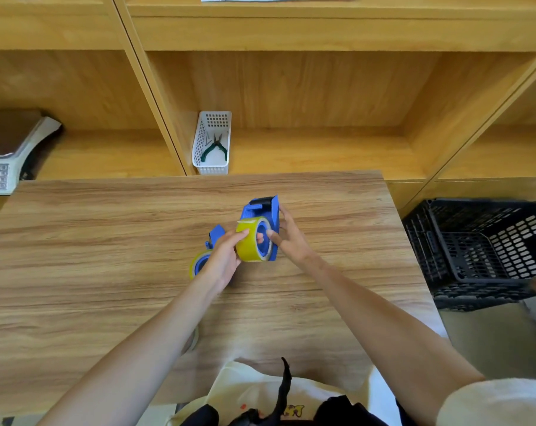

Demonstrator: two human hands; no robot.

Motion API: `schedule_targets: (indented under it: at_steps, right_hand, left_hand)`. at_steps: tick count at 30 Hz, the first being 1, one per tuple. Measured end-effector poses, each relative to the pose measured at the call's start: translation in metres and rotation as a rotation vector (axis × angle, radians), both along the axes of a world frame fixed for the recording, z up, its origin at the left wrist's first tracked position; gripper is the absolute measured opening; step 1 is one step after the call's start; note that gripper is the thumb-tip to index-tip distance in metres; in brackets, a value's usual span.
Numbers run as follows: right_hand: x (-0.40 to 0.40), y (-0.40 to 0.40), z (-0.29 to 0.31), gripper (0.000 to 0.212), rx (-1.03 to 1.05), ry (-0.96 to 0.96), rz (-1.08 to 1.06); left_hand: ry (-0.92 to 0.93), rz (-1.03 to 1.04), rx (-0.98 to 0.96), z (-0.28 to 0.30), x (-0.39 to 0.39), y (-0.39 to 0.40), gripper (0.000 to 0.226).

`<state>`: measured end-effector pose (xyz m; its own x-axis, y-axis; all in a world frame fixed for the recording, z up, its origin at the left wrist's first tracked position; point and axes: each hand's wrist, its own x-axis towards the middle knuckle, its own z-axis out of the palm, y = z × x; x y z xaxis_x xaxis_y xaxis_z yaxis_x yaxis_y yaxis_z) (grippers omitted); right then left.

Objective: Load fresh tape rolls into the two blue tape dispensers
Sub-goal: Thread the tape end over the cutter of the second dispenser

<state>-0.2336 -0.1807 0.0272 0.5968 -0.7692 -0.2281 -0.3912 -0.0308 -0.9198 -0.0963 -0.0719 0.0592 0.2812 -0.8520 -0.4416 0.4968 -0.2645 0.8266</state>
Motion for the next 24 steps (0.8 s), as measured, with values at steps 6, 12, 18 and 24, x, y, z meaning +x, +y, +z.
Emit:
schedule_targets:
  at_steps: [6,12,18,24]
  right_hand:
    - [0.0,-0.008,0.039,0.048,-0.352,0.022,-0.028]
    - [0.014,-0.014,0.05,0.024,-0.445,0.164,0.195]
    - [0.021,-0.013,0.049,0.017,-0.481,0.252,0.213]
    - [0.021,-0.01,0.043,0.014,-0.498,0.316,0.132]
  left_hand:
    - [-0.087,0.086,0.033,0.0,-0.006,0.0,0.015]
    - [-0.089,0.142,0.041,-0.015,-0.001,0.007,0.1]
    - [-0.272,0.089,0.039,-0.007,-0.003,0.015,0.099]
    - [-0.311,0.133,0.014,0.002,-0.01,0.016,0.053]
